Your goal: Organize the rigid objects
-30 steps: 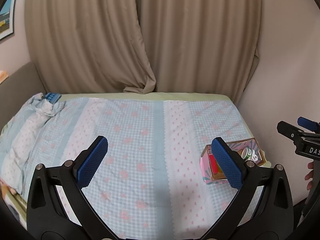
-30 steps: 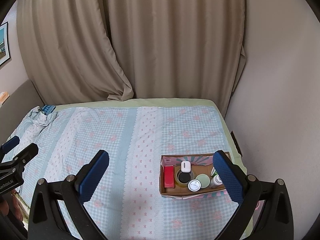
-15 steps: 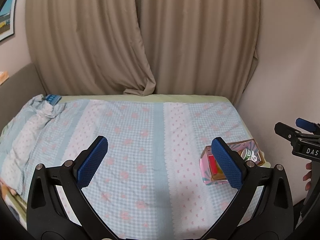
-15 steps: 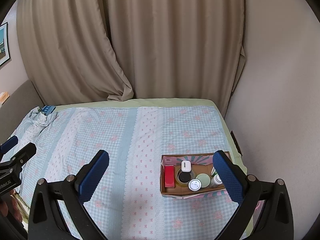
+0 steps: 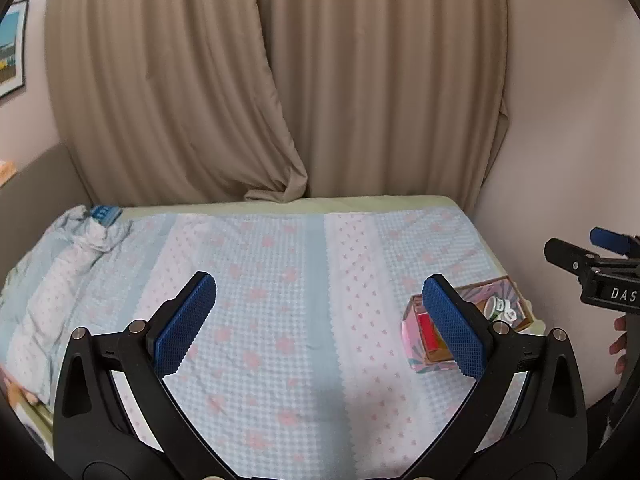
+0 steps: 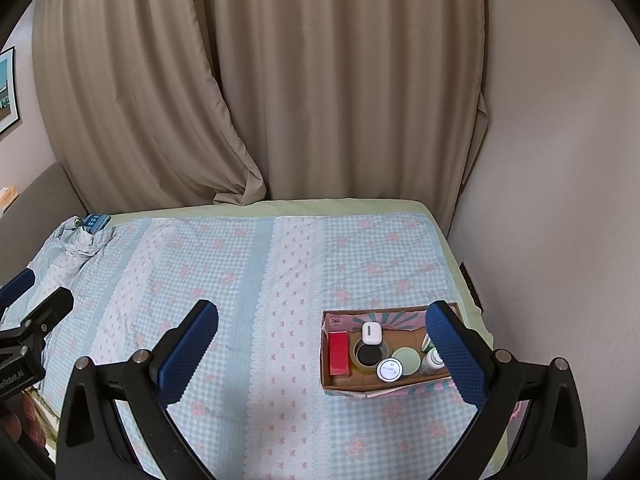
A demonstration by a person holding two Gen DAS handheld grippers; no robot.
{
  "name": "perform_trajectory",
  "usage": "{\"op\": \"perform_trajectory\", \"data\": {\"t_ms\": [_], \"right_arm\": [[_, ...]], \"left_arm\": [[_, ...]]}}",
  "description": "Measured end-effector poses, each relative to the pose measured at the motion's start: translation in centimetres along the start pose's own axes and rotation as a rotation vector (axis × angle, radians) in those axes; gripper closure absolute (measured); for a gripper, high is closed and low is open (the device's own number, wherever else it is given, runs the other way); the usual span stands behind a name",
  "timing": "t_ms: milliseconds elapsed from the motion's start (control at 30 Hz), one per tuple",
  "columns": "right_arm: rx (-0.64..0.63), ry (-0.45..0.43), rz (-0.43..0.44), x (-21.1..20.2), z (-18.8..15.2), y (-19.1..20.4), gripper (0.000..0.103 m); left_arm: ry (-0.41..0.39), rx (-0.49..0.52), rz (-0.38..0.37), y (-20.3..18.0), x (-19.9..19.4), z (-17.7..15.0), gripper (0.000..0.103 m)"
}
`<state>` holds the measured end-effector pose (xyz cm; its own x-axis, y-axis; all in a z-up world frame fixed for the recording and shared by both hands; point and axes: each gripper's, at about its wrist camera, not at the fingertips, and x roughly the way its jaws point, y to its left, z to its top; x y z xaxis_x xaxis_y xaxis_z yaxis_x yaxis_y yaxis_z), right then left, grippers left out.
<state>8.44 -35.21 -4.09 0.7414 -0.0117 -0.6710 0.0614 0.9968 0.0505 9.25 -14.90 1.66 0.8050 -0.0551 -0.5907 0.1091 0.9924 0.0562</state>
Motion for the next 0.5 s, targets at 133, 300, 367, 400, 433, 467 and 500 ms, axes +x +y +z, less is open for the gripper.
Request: {"op": "perform_trajectory", "data": {"t_ms": [133,300,367,400,433,467,500], "right_arm": [[0.001,-0.002,-0.003,-0.1,-0.1,0.4,0.000],[0.002,0.002,-0.010,0.0,-0.2,0.6,0.000],[0.009,0.007,-0.009,0.2,-0.1,0.8,0.000],[0.011,0.011,-0.010,0.4,0.0,0.8,0.000],[0.012,0.017,-0.011,0.6,0.1,1.0,0.000],[0.013,0.021,-0.012,0.7,0.2,1.0,0.000],[0.014,0.029,-0.013,1.1,0.2,1.2,0.000]], "left_arm": [[-0.019,0.016,0.024,-0.3,-0.1,-0.1,0.000],[-0.042,0.017,0.062,-0.3,0.0,-0.1,0.000],[-0.042,0.019,0.084,-0.2,0.4,-0.1,0.000],[-0.039,0.021,0.090,-0.1,0.7,-0.1,0.000],[-0.033,0.023,0.094,0.0,1.1,-0.2,0.000],[-0.024,0.024,0.090,0.2,1.4,-0.3,0.000],[-0.012,0.023,0.082,0.3,1.9,-0.3,0.000]]}}
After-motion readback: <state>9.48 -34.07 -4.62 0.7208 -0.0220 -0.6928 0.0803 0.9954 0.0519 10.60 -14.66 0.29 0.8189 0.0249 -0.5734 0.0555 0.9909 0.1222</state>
